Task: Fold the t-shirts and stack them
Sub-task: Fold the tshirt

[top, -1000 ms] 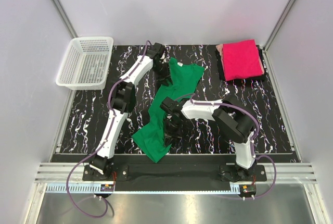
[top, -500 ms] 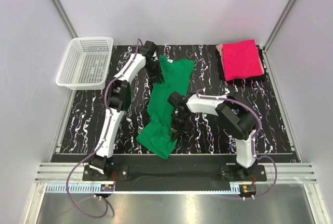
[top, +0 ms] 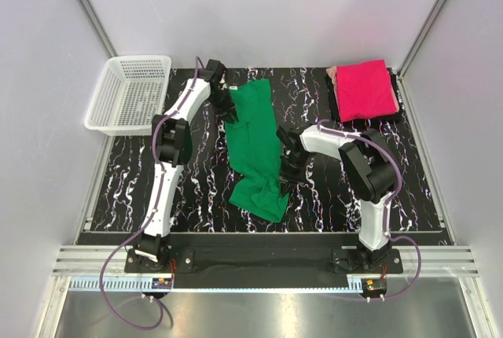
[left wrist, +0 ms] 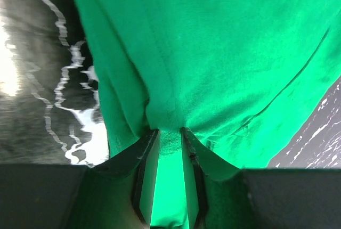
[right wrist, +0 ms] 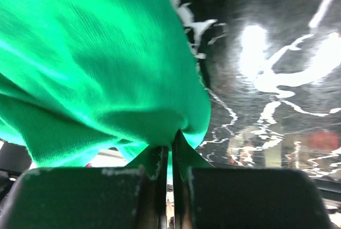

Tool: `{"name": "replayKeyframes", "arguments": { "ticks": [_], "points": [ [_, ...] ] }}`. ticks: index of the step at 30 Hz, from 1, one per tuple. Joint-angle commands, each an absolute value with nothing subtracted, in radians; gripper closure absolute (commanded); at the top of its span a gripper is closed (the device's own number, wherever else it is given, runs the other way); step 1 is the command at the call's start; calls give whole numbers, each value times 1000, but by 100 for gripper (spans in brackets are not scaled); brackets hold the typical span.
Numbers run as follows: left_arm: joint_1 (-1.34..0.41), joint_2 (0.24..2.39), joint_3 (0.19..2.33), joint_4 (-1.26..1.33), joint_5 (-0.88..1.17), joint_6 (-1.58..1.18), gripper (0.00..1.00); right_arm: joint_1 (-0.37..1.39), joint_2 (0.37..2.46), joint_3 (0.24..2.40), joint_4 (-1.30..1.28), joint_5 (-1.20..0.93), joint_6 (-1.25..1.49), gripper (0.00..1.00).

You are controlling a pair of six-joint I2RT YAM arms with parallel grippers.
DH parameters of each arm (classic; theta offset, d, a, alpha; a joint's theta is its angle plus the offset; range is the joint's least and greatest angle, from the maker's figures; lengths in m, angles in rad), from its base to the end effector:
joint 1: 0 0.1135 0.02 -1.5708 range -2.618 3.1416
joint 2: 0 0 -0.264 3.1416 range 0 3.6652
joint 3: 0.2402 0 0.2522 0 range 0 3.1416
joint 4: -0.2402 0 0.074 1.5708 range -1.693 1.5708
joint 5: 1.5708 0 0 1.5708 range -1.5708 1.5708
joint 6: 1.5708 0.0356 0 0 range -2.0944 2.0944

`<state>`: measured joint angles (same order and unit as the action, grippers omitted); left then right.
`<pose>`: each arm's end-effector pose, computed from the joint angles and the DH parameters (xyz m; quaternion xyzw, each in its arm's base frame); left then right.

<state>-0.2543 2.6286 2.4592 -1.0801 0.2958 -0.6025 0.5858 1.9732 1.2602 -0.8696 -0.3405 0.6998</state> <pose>0.5159 -0.1448 0.1584 -0.1459 0.9657 -0.1980 0.0835 0.2823 0.2016 0.1340 -0.0572 -0.9839 -0.1321 0.1062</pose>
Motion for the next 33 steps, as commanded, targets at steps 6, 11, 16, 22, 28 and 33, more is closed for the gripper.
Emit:
{"name": "replayKeyframes", "arguments": {
  "ticks": [6, 11, 16, 22, 28, 33],
  "points": [
    [-227, 2617, 2457, -1089, 264, -589, 71, 578, 1934, 1210, -904, -334, 627, 100],
    [-239, 2629, 2480, -1072, 291, -594, 71, 580, 1914, 1184, -885, -393, 623, 100],
    [-278, 2648, 2485, -1060, 308, -588, 71, 613, 1902, 1161, -876, -435, 618, 100],
    [-330, 2660, 2471, -1058, 331, -574, 71, 684, 1913, 1163, -859, -472, 629, 100],
    [-336, 2645, 2451, -1060, 318, -566, 71, 707, 1931, 1161, -857, -468, 623, 100],
    [-322, 2640, 2467, -1058, 304, -574, 71, 706, 1933, 1166, -867, -446, 618, 100]
  ]
}}
